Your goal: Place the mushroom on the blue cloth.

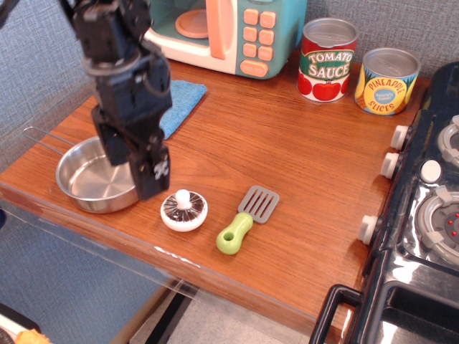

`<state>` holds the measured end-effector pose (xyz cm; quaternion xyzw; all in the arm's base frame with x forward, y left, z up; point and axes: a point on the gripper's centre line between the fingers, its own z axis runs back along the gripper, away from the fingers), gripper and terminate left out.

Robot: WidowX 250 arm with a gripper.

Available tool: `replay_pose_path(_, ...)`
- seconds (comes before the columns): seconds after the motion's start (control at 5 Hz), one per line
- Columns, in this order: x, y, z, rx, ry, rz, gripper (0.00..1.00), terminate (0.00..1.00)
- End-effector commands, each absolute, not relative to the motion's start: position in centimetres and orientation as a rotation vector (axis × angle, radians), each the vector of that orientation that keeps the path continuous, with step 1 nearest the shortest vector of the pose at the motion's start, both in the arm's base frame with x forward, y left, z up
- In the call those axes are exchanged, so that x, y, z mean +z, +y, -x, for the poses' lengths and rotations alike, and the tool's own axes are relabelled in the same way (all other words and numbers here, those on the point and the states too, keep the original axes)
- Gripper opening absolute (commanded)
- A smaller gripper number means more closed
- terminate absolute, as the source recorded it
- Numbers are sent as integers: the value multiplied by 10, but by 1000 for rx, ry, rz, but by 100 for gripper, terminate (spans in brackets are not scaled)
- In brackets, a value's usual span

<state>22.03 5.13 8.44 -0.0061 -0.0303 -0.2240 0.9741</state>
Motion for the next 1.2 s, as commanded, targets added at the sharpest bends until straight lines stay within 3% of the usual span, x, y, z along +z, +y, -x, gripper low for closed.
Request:
replay_pose_path(0.0, 63, 57, -211, -451, -41, -66, 100, 0)
replay_pose_path(1.0, 42, 22, -262, -349, -3, -78, 100, 0)
